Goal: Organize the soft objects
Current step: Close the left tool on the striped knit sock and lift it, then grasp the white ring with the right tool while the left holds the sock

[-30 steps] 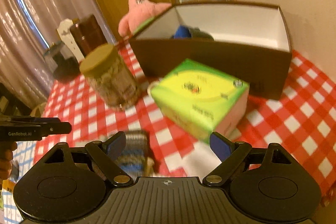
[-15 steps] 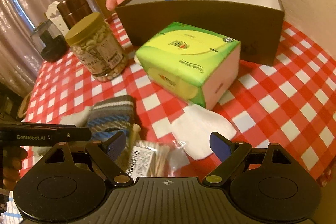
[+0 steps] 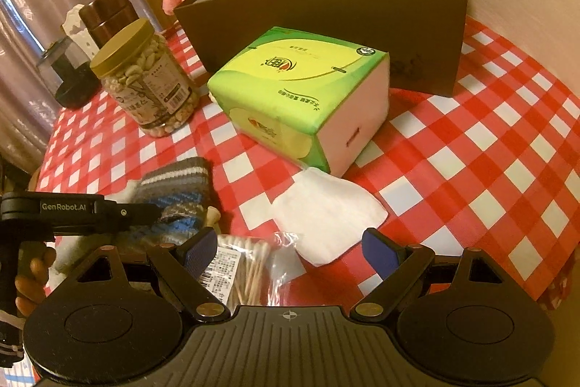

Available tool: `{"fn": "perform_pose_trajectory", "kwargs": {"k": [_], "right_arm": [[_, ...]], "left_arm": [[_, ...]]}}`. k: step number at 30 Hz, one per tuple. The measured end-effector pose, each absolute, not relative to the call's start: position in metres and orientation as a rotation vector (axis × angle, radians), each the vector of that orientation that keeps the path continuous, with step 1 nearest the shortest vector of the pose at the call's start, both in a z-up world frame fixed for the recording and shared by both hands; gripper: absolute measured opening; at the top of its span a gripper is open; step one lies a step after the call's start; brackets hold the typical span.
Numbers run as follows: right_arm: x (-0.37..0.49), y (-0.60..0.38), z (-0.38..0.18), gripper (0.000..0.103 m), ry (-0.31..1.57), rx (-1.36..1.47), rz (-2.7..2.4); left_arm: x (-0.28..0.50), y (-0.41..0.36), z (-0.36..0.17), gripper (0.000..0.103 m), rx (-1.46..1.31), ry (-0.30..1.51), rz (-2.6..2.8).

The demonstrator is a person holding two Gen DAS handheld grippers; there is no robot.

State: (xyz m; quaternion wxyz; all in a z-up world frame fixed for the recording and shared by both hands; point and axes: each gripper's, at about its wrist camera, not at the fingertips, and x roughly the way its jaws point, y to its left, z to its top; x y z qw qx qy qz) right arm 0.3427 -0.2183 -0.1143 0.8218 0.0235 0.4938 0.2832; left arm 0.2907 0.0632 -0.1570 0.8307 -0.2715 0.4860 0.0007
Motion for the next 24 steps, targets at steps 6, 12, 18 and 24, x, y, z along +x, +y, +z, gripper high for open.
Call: {"fn": "perform_pose_trajectory", "kwargs": {"k": [6,12,18,24], "right_arm": [[0.343,-0.218,-0.113,0.087,1.043,0.049,0.609],[0.342,-0.213,-0.108,0.087,1.006,0.027,0.647],[0.339,-0.189,-0.1,0.078,0.939,-0.012,0.742],[0.349,-0.147,-0.089,0.066,0.837,-0.105,0.831]], "left_arm": [[0.282,0.067,-0.14,0.006,-0.562,0.989,-0.032],[0.265,0.078,-0.097,0.005,-0.534,0.902,-0.024],[0.251,0.101,-0.061,0.005,-0.464,0.836,0.082],[0.249,0.132,-0.044,0.005,-0.372,0.797,0.23]]}}
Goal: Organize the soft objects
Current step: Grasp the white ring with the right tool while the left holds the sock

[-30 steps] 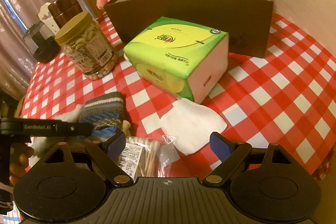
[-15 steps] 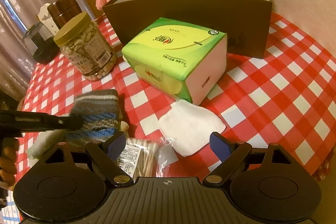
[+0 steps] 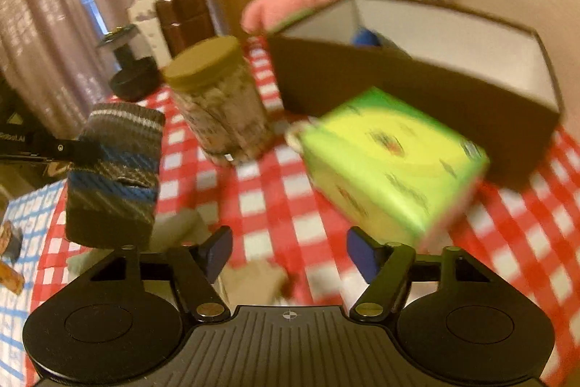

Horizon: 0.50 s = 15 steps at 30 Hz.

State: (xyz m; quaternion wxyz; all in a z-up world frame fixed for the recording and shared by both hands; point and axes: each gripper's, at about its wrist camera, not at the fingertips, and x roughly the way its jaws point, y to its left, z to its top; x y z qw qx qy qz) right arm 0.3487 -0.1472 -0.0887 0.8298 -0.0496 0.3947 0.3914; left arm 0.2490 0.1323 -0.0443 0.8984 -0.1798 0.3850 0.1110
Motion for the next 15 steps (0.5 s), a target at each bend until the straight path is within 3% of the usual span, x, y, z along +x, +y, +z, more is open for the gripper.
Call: {"fn": "perform_pose_trajectory", "kwargs": {"k": [10,15], "right_arm": [[0.384,-0.08,-0.101,0.055,0.808,-0.171,0.829],[0.39,-0.06,-0.118,0.042,0.8,-0.208,0.753]], "left_arm": [[0.285,0.157,-0.098,0.006,-0.187,0.917,0.359],[0.296,0.174,-0.129,0.01,-0.212,0.954,0.383]]}}
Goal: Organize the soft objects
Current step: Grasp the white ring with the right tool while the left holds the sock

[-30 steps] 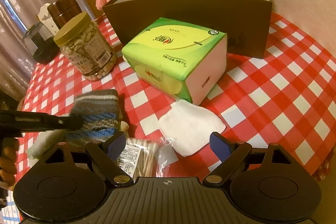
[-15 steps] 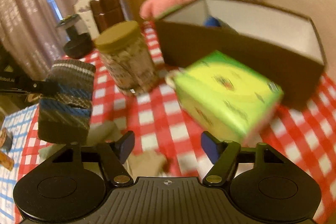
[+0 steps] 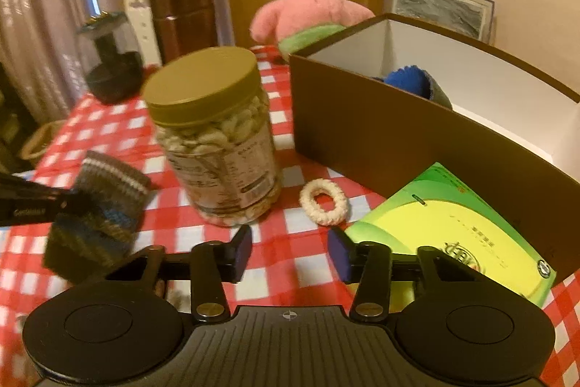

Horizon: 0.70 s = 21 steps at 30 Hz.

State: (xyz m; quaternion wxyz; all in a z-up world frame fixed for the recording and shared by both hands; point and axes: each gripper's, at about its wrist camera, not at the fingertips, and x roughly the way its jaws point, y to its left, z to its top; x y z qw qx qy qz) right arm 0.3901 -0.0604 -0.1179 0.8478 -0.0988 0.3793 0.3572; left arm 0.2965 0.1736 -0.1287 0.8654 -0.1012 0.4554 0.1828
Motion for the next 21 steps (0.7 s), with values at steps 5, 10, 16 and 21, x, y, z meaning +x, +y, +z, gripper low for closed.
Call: {"fn": "perform_pose_trajectory", "kwargs": {"k": [5,10,16,21], "right_arm": [[0.394,-0.037,-0.13,0.037,0.763,-0.287,0.713],[0.397,-0.015,-0.139,0.033,0.725,-0.394,0.715],[0.407,0.007,-0.152,0.032,0.741,-0.583,0.724],[0.422,0.012,-0.163,0.031,0.788,-0.653,0.745]], "left_arm": [[0.299,0.179,-0.14,0.018,-0.211,0.962,0.372],[0.301,0.187,-0.143,0.02,-0.253,0.955,0.367],[0.303,0.192,-0.144,0.021,-0.274,0.951,0.355],[0.303,0.193,-0.146,0.022,-0.292,0.946,0.357]]}}
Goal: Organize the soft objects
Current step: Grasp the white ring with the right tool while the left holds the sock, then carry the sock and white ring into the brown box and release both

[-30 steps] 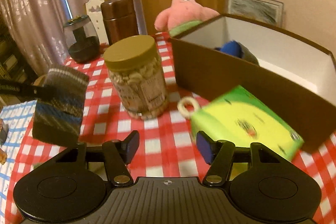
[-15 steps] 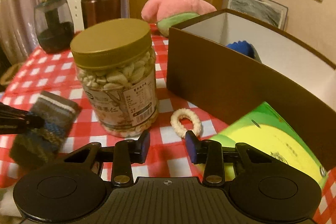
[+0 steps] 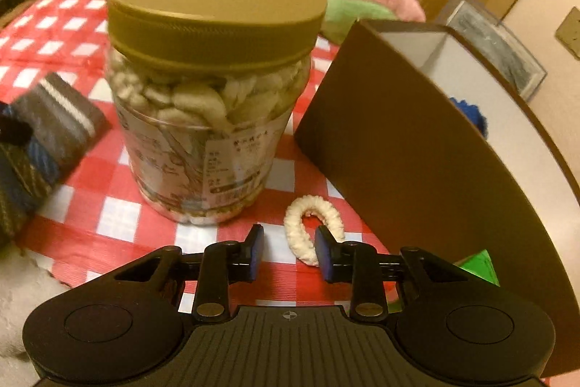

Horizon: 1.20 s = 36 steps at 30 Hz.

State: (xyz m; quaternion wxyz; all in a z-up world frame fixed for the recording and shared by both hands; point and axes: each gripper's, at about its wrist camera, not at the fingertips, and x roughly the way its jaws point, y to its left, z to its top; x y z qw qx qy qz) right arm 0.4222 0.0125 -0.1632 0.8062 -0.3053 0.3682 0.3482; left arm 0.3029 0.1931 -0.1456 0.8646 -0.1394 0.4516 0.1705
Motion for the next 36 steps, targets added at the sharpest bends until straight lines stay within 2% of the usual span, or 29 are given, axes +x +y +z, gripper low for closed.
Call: {"fn": "perform_pose_trajectory", "kwargs": {"k": [5,8,12,16,21,24,25,26,28,36], "right_arm": [[0.439,0.013,-0.164,0.029,0.831,-0.629,0.772],[0.445,0.011,-0.163,0.013,0.874,-0.591,0.82],[0.442,0.007,-0.163,0.011,0.857,-0.592,0.839],[0.44,0.0,-0.159,0.011,0.863,-0.543,0.854],[0.429,-0.005,-0.147,0.011,0.871,-0.466,0.897],[0.421,-0.009,-0.14,0.011,0.882,-0.416,0.92],[0.416,-0.011,-0.137,0.011,0.888,-0.394,0.928],[0.413,-0.013,-0.135,0.011,0.894,-0.373,0.935],[0.406,-0.018,-0.13,0.011,0.906,-0.333,0.952],[0.388,-0.044,-0.109,0.011,0.914,-0.208,0.994]], "left_arm": [[0.303,0.194,-0.146,0.022,-0.302,0.945,0.355],[0.302,0.195,-0.145,0.024,-0.311,0.945,0.354],[0.303,0.194,-0.145,0.034,-0.322,0.952,0.346],[0.305,0.191,-0.148,0.05,-0.318,0.969,0.328],[0.305,0.189,-0.152,0.051,-0.3,0.977,0.328],[0.306,0.187,-0.152,0.043,-0.283,0.975,0.314],[0.306,0.186,-0.152,0.035,-0.275,0.973,0.305],[0.306,0.184,-0.15,0.023,-0.263,0.97,0.302],[0.305,0.181,-0.146,0.015,-0.236,0.967,0.298],[0.29,0.164,-0.114,0.012,-0.227,0.904,0.289]]}}
